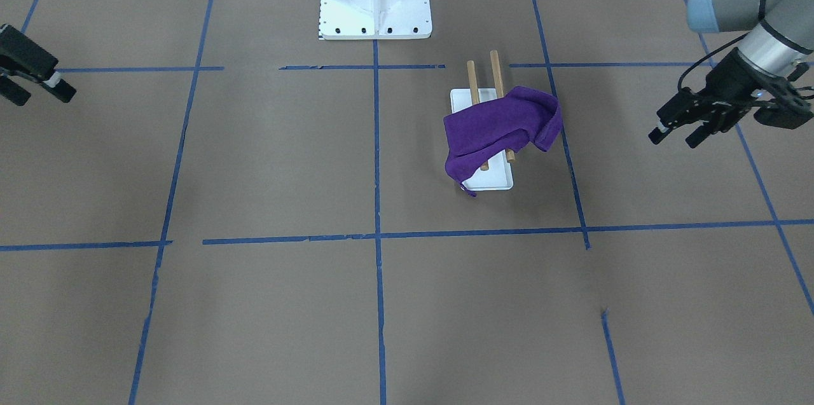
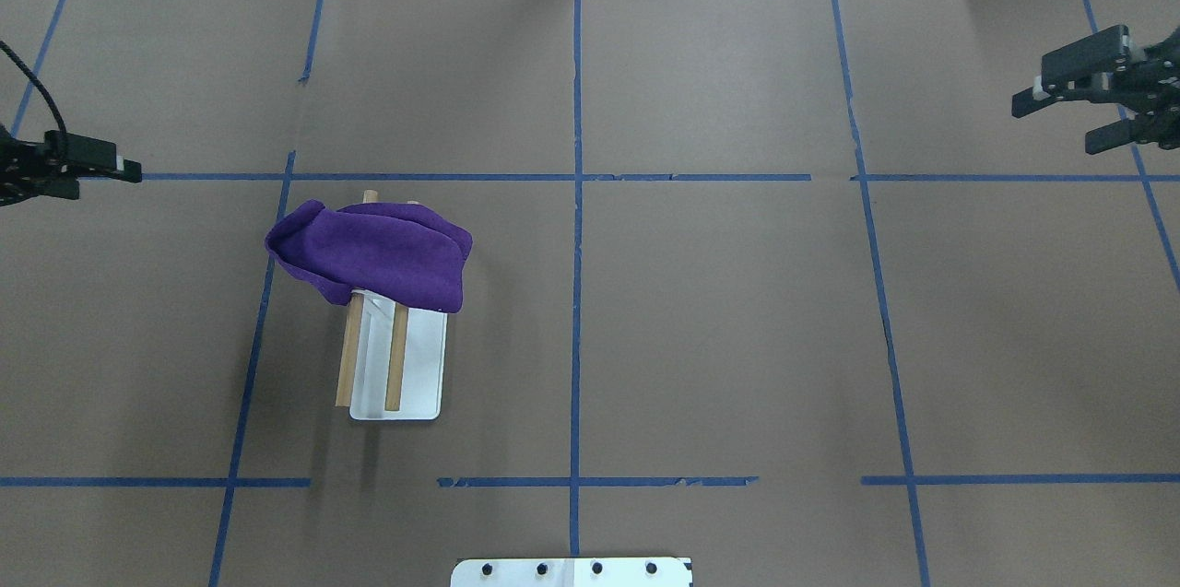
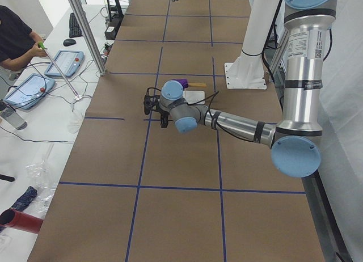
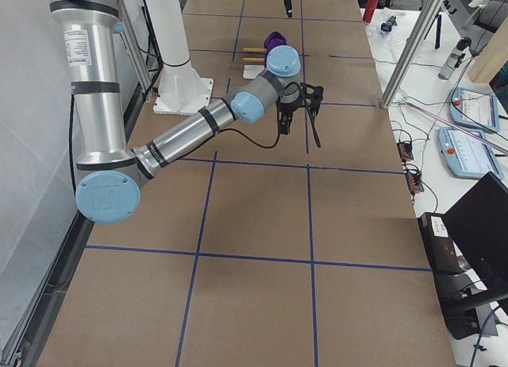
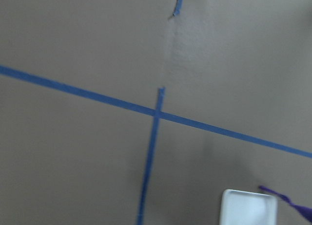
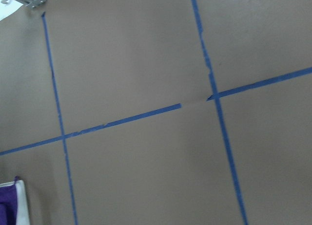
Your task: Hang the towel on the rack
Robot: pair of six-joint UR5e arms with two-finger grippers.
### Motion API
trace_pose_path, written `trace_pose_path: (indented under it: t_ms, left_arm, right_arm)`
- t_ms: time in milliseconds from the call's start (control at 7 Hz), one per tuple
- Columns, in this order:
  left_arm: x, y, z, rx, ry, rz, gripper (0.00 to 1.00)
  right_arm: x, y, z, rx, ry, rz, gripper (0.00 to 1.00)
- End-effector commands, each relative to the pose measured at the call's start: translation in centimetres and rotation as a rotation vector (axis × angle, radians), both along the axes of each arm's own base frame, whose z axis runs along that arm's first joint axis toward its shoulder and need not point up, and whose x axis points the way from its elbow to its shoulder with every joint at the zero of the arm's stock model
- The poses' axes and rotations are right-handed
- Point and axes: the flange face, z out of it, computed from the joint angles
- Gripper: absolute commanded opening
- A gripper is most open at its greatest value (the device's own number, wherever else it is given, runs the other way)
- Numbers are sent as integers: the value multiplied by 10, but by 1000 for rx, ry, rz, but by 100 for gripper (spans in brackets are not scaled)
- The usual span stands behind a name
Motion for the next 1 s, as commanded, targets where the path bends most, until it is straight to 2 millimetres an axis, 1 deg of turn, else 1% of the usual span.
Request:
trace_pose_path:
  t_ms: [0,143,286,429,571,714,857]
  left_arm:
    - [-92,-14,64,211,-214,57,100]
    - [-118,-17,73,246,-282,95,100]
    - [-147,-18,83,266,-347,141,100]
    - [-177,-20,92,247,-404,201,100]
    - [-197,-28,88,212,-432,266,100]
    - [-203,-36,84,124,-427,303,100]
    - [-202,-36,85,55,-404,318,100]
  right_arm:
    - [67,9,99,114,126,-56,100]
    - [87,15,127,156,173,-80,100]
    - [101,19,147,191,253,-118,100]
    - [123,22,161,196,329,-173,100]
    - [133,22,171,199,381,-250,100]
    - [140,23,177,183,399,-301,100]
    - [144,24,185,178,425,-373,100]
